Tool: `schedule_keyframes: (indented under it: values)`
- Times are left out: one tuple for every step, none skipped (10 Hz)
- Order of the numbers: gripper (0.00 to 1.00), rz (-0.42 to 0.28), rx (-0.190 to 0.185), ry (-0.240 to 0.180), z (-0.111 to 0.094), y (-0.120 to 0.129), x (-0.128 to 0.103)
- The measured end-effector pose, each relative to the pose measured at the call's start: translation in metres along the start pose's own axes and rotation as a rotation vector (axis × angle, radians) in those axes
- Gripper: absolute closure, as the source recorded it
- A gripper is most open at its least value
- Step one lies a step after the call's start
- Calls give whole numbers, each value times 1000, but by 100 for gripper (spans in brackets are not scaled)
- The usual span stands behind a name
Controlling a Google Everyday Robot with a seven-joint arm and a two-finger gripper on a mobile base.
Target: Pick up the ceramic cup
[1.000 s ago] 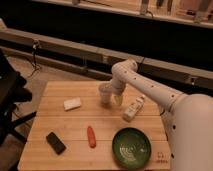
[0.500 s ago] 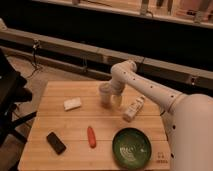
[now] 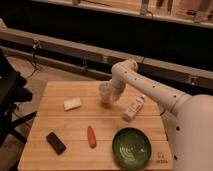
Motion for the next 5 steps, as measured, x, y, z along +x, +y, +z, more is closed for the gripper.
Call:
schedule_keyframes:
  values:
    - [76, 3, 1, -4, 1, -1, 0]
    - [86, 2, 4, -8, 1, -2, 0]
    - [96, 2, 6, -11, 2, -2, 0]
    - [100, -1, 8, -12, 2, -2, -1]
    - [100, -3, 17, -10, 1, -2, -1]
